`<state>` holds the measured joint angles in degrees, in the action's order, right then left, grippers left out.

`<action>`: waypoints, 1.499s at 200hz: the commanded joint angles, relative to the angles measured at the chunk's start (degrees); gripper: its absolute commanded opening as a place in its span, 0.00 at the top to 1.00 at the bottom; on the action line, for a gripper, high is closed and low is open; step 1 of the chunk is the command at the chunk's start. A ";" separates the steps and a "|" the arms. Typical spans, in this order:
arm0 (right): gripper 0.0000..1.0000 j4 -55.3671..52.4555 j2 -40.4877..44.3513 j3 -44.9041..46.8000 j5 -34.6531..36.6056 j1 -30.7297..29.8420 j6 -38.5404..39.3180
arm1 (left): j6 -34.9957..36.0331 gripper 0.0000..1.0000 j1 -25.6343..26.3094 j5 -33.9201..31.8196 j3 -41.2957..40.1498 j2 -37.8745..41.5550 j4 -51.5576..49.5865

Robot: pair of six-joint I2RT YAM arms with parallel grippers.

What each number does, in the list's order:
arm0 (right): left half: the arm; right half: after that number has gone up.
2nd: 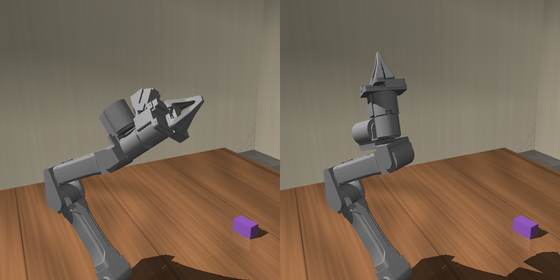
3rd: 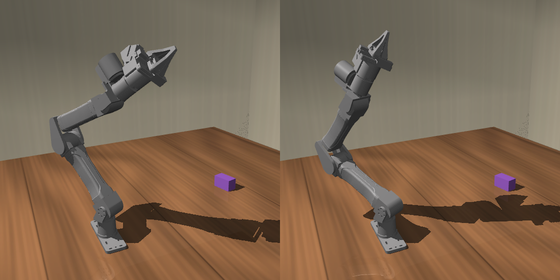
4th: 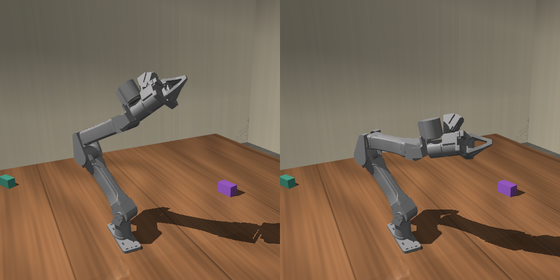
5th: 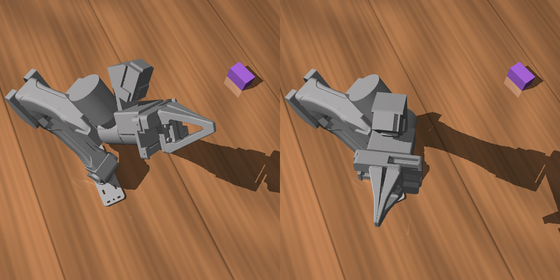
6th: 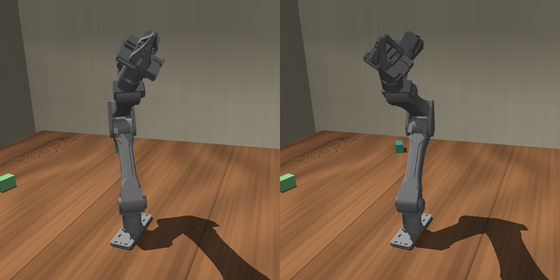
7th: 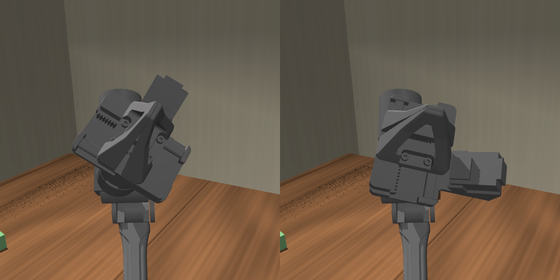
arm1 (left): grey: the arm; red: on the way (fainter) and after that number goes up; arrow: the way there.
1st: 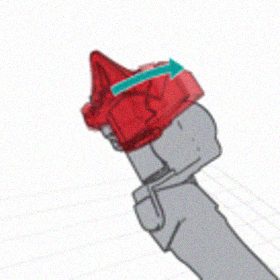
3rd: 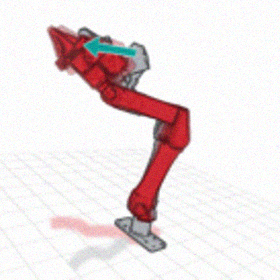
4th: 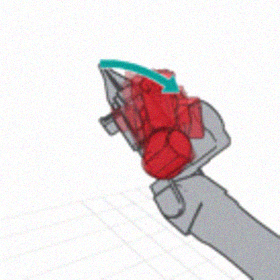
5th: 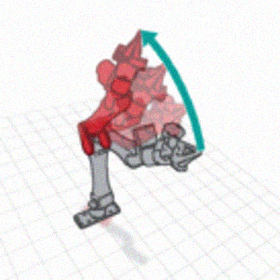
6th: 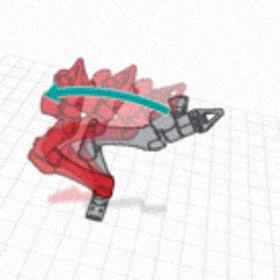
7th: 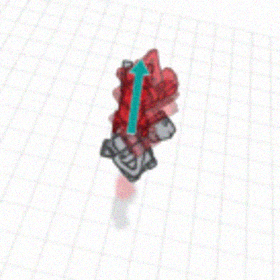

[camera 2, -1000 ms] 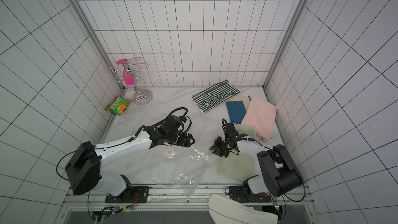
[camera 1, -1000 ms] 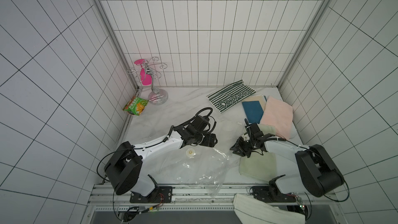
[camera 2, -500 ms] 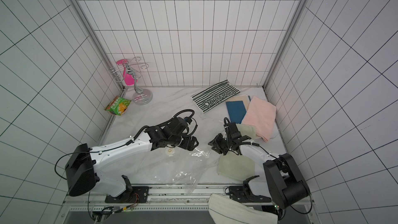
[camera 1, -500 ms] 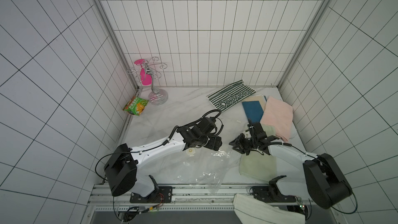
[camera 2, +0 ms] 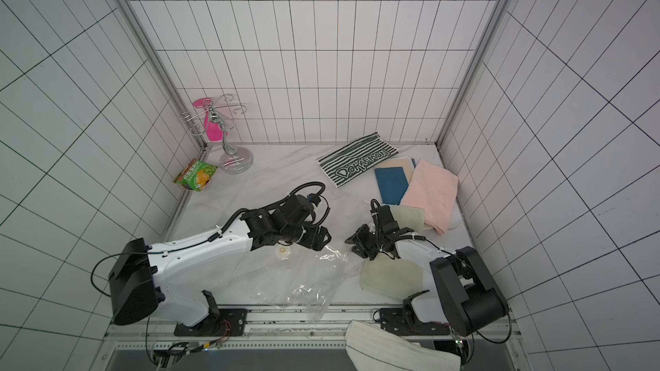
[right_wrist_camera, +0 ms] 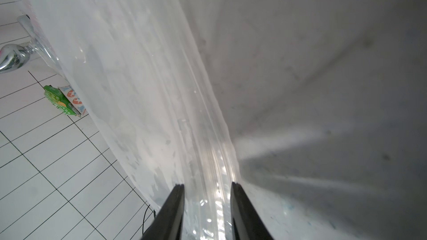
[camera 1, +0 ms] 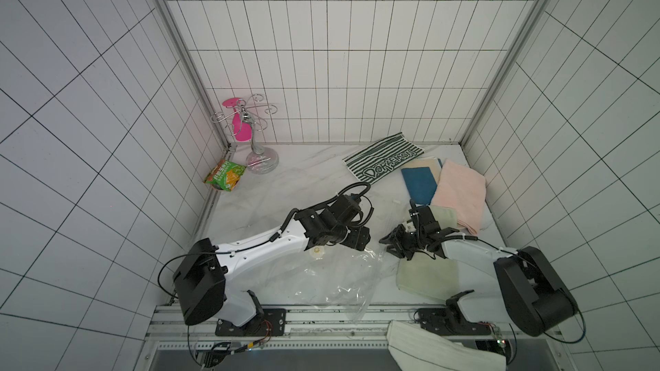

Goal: Place the folded towel into the vacuum bag
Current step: Open the vacuum bag at the center of the board.

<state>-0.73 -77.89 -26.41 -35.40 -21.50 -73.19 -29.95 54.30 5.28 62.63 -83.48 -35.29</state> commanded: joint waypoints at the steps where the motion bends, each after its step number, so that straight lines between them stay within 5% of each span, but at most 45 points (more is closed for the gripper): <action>1: 0.76 7.30 1.36 3.11 -1.73 -0.31 -6.63 | 0.24 0.18 0.28 -1.22 1.37 0.43 -1.39; 34: 1.00 1.19 11.27 0.40 -2.59 -0.31 -9.08 | 0.85 0.17 3.16 -2.76 5.52 1.12 -7.18; 91: 1.00 -3.90 22.31 -4.41 -2.16 -0.49 -17.07 | -1.39 0.07 14.06 -10.15 12.72 -2.97 -13.02; 124: 1.00 5.37 24.70 -2.07 0.74 -1.26 -30.52 | -2.22 0.08 15.18 -17.14 16.41 -7.28 -15.91; 184: 1.00 7.43 25.85 -2.23 4.59 -4.28 -40.88 | -4.98 0.04 15.13 -27.76 17.77 -8.89 -13.37; 238: 1.00 7.76 25.76 -2.87 6.56 -4.79 -43.18 | -3.82 0.01 17.40 -23.46 9.82 -3.98 0.64; 300: 1.00 5.88 27.66 -3.39 6.75 -4.87 -43.53 | -1.89 0.25 17.43 -38.33 7.23 -9.19 -1.15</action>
<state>5.15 -51.57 -28.86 -30.28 -25.67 -110.89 -32.80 71.79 -25.54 71.66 -91.81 -38.28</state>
